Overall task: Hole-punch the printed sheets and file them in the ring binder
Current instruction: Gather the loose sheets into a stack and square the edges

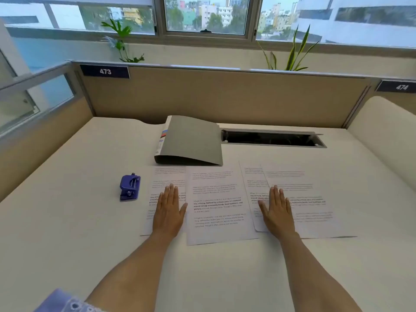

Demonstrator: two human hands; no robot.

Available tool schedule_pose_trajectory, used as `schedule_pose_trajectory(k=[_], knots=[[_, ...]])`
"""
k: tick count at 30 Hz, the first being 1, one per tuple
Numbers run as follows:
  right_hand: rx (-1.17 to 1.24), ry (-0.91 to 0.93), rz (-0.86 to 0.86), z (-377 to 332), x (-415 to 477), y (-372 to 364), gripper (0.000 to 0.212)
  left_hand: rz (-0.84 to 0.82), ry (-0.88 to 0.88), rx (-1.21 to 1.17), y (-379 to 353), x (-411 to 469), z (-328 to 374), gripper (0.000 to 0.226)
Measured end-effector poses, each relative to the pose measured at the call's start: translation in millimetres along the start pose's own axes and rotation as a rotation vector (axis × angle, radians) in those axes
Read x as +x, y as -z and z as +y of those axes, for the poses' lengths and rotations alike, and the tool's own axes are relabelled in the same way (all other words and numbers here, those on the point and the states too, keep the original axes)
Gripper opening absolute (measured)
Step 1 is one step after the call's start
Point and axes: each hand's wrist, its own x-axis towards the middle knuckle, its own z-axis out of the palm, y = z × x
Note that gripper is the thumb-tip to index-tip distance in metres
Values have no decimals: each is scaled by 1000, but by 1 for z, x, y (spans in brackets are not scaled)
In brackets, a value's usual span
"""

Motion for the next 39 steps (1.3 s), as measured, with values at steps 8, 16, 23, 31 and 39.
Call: schedule_pose_trajectory(k=[8,16,23,31,39], knots=[[-17,-20,-92,5,-4,-9,64,-35,28,20,-6,-2,-3,121],[-24,-22,-79,11,-7,-21,60,-61,64,-45,-10,-9,-2,85],[-66,-8,-23,12,-8,-26,59,-58,88,-53,-9,-11,0,71],[-58,-5,-11,12,-8,-26,59,-39,88,-30,-11,-11,-1,66],[53,-3,39,11,0,-10,49,16,120,-75,-4,-8,2,54]])
